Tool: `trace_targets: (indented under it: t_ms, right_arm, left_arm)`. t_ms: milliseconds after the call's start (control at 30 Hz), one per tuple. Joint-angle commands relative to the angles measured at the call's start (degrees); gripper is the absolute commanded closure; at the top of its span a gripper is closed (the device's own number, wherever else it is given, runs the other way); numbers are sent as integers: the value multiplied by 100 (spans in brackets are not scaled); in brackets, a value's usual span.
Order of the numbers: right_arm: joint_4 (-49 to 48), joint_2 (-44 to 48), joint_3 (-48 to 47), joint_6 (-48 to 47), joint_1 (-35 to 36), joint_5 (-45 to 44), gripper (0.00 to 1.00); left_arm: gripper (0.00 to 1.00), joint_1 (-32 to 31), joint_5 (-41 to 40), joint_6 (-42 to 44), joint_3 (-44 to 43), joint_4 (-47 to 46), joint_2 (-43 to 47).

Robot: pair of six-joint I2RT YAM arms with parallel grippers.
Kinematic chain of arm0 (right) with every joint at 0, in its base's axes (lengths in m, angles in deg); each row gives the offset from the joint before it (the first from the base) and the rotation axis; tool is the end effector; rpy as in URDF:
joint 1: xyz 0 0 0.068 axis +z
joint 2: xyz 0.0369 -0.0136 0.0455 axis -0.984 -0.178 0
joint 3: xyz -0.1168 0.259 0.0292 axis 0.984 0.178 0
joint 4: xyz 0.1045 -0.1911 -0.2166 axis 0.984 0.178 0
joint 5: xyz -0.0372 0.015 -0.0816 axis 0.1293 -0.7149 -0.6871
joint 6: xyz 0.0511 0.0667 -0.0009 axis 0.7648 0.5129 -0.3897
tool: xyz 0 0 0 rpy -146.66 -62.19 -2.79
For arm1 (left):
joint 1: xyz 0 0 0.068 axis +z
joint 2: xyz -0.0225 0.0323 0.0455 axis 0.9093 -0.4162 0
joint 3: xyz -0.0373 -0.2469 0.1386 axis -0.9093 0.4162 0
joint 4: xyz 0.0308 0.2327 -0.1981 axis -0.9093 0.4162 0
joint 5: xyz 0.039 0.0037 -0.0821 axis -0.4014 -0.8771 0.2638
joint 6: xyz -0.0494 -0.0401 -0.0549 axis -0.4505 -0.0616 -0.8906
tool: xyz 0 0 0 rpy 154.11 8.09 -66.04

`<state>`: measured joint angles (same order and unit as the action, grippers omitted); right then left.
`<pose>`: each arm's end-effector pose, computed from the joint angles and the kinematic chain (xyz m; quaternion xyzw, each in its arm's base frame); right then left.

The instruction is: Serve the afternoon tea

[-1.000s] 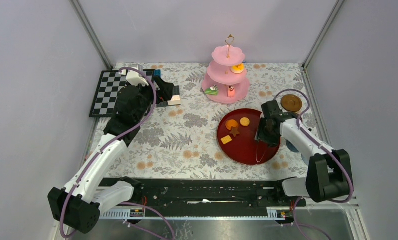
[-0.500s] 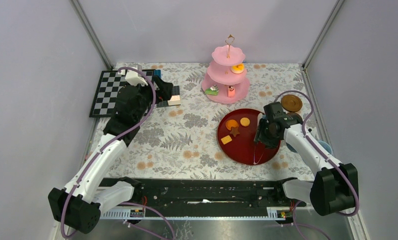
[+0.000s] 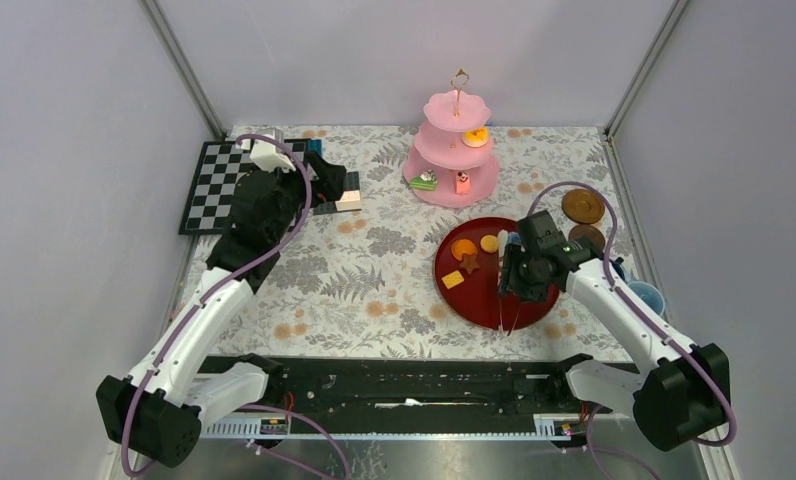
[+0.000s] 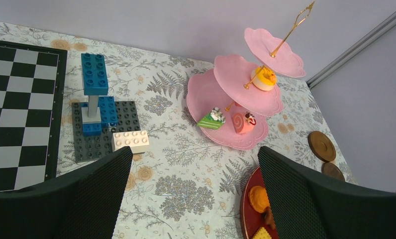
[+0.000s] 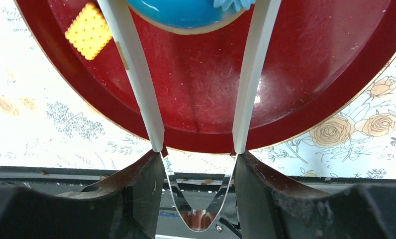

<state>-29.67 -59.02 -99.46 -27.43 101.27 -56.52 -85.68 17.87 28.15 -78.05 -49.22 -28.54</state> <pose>0.2482 0.0992 0.2022 0.0739 0.9701 0.1091 0.2037 0.3005 -0.1046 0.3752 -0.0602 0.7439 -0.2295 0.6248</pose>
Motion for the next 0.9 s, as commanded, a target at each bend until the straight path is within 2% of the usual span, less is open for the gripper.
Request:
trace_targets:
  t_ms: [0, 167, 433, 867]
  right_arm:
    - [51, 91, -368, -110, 241, 100, 68]
    - [43, -594, -1322, -404, 553, 48, 68]
    - [-1, -1728, -2742, -679, 661, 168, 68]
    - [-201, -2947, -3890, -852, 678, -7, 68]
  left_arm:
    - [1, 32, -9, 18, -252, -204, 147]
    - [1, 32, -47, 38, -252, -202, 180]
    - [1, 47, -90, 56, -269, -184, 127]
    - [1, 76, -41, 28, -301, -143, -7]
